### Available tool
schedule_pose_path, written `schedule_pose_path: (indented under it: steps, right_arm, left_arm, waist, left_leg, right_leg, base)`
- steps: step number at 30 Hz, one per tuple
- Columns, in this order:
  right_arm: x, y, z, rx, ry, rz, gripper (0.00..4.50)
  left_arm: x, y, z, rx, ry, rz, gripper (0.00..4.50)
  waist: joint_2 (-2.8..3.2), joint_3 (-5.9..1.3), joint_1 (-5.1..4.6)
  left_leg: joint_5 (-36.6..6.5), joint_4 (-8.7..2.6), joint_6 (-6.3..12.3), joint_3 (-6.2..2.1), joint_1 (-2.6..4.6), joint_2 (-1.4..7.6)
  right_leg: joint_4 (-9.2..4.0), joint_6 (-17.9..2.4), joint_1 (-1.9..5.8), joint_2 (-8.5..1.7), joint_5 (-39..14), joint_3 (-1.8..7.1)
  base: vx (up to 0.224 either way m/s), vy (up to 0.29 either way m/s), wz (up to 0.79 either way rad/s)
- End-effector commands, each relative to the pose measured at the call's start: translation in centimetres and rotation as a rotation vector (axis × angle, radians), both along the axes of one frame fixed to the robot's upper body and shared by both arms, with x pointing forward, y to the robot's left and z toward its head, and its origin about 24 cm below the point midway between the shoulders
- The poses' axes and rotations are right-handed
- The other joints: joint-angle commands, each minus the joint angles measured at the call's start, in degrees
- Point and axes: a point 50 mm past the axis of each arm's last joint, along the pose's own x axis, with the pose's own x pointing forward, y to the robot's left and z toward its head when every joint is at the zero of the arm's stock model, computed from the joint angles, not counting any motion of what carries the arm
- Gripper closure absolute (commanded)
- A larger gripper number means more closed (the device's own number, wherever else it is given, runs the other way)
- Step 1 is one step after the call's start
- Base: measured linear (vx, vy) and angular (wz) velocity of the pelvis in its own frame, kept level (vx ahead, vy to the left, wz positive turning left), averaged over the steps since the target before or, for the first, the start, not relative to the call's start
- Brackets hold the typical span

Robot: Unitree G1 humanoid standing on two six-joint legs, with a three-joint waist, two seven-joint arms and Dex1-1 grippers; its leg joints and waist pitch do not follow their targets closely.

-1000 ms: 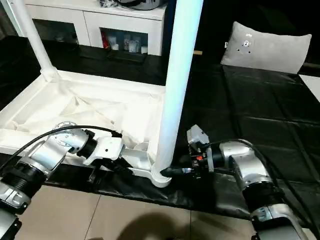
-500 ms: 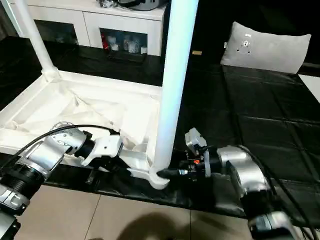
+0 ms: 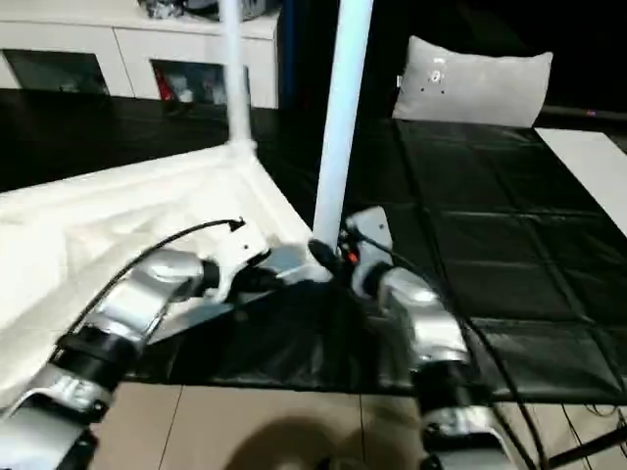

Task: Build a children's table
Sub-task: Rotate leg to tighten

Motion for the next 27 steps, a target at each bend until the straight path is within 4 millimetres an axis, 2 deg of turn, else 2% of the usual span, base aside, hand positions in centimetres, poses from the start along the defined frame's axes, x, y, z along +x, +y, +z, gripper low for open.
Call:
schedule_pose_path:
  steps: [1,3,6,8,12,14,15,18,20,22,25,26,27]
  right_arm:
    - [0.2,1.1,0.0,-0.020,-0.008,-0.014,1.87]
    - [0.0,0.9,0.0,-0.021,-0.026,0.001,1.81]
    - [-0.5,0.2,0.0,-0.014,-0.048,0.016,1.40]
    - [-0.6,-0.1,0.0,-0.019,-0.055,0.016,1.40]
    - [-1.6,-2.3,0.2,-0.020,-0.130,-0.011,0.98]
    - [-2.0,-2.8,0.3,-0.018,-0.147,-0.020,0.89]
    - [-2.4,-3.2,0.4,-0.023,-0.168,-0.021,0.68]
    - [-3.6,-3.8,0.6,0.007,-0.179,0.012,0.59]
    - [-4.4,-3.8,0.8,0.040,-0.170,0.062,0.30]
    - [-4.9,-3.7,0.9,0.050,-0.162,0.102,0.18]
    - [-5.2,-3.6,0.9,0.029,-0.159,0.166,0.05]
    - [-5.2,-3.5,0.7,0.024,-0.154,0.189,0.01]
    - [-5.2,-3.3,0.3,0.029,-0.131,0.215,0.00]
  left_arm:
    - [-0.1,-2.7,1.0,-0.048,-0.034,-0.059,4.50]
    - [0.0,-2.5,1.0,-0.043,-0.043,-0.049,4.50]
    - [0.2,-1.8,0.9,-0.020,-0.058,-0.038,4.50]
    - [0.3,-1.6,0.8,-0.013,-0.059,-0.033,4.50]
    - [0.4,-0.4,0.5,0.026,-0.095,-0.033,4.50]
    - [0.4,-0.2,0.4,0.030,-0.100,-0.032,4.50]
    - [0.3,-0.1,0.5,0.029,-0.116,-0.036,4.50]
    - [0.2,0.0,0.7,-0.004,-0.136,-0.025,4.50]
    - [-0.2,0.1,1.1,-0.032,-0.126,-0.044,4.50]
    - [-0.6,0.1,1.4,-0.043,-0.118,-0.071,4.06]
    - [-1.1,0.3,1.9,-0.059,-0.123,-0.080,3.95]
    - [-1.4,0.5,2.0,-0.059,-0.124,-0.089,3.85]
    - [-1.5,0.7,2.1,-0.053,-0.131,-0.086,3.60]
  waist:
    - [0.34,-3.54,0.35]
    - [0.32,-3.62,0.51]
    - [0.37,-3.70,1.07]
    - [0.37,-3.72,1.54]
    - [0.27,-3.45,1.99]
    - [0.24,-3.40,2.00]
    - [0.14,-3.34,1.94]
    - [0.02,-3.20,1.80]
    - [-0.01,-3.17,1.87]
    - [0.31,-3.32,1.84]
    - [0.55,-3.34,1.73]
    - [0.67,-3.23,1.79]
    - [0.98,-3.36,1.90]
  left_leg:
    - [-11.5,-4.06,3.25,0.92,-1.03,-0.56]
    - [-10.4,-4.06,3.61,1.00,-1.07,-0.46]
    - [-8.6,-4.04,4.61,1.17,-1.00,-0.35]
    - [-7.4,-4.03,5.10,1.23,-1.10,-0.36]
    - [-9.2,-4.19,4.79,1.27,-1.08,-0.41]
    - [-9.6,-4.24,4.74,1.22,-1.14,-0.43]
    - [-10.4,-4.30,4.55,1.15,-1.24,-0.47]
    - [-11.5,-4.29,4.62,1.15,-1.28,-0.61]
    - [-12.0,-4.27,5.16,1.13,-1.28,-0.59]
    - [-11.2,-4.37,5.29,0.96,-1.36,-0.35]
    - [-10.9,-4.30,5.30,1.04,-1.39,-0.28]
    - [-11.2,-4.34,5.31,1.08,-1.19,-0.16]
    - [-11.8,-4.41,4.92,0.90,-1.13,0.04]
  right_leg:
    - [-4.69,-5.7,3.51,-2.20,-25.2,2.11]
    - [-4.29,-7.0,3.65,-2.18,-21.9,2.39]
    - [-3.63,-9.2,3.88,-2.22,-16.7,2.80]
    - [-3.39,-9.9,4.12,-2.27,-15.1,2.91]
    - [-4.01,-7.8,4.04,-2.31,-19.6,2.81]
    - [-4.10,-7.2,4.09,-2.26,-20.4,2.78]
    - [-4.31,-6.3,4.15,-2.28,-22.2,2.68]
    - [-4.76,-5.0,4.03,-2.19,-25.1,2.53]
    - [-4.96,-4.2,3.99,-2.26,-26.2,2.52]
    - [-4.68,-4.7,4.01,-2.31,-25.0,2.58]
    - [-4.47,-6.0,3.87,-2.18,-23.3,2.60]
    - [-4.57,-6.7,3.62,-2.19,-23.0,2.67]
    - [-4.22,-7.5,3.75,-2.33,-22.2,2.63]
  base:
    - [0.000,0.000,0.00]
    - [0.000,0.000,0.00]
    - [0.000,0.000,0.00]
    - [0.000,0.000,0.00]
    - [0.000,0.000,0.00]
    - [0.000,0.000,0.00]
    - [0.000,0.000,0.00]
    - [0.000,0.000,0.00]
    - [0.000,0.000,0.00]
    - [0.000,0.000,0.00]
    - [0.000,0.000,0.00]
    - [0.000,0.000,0.00]
    - [0.000,0.000,0.00]
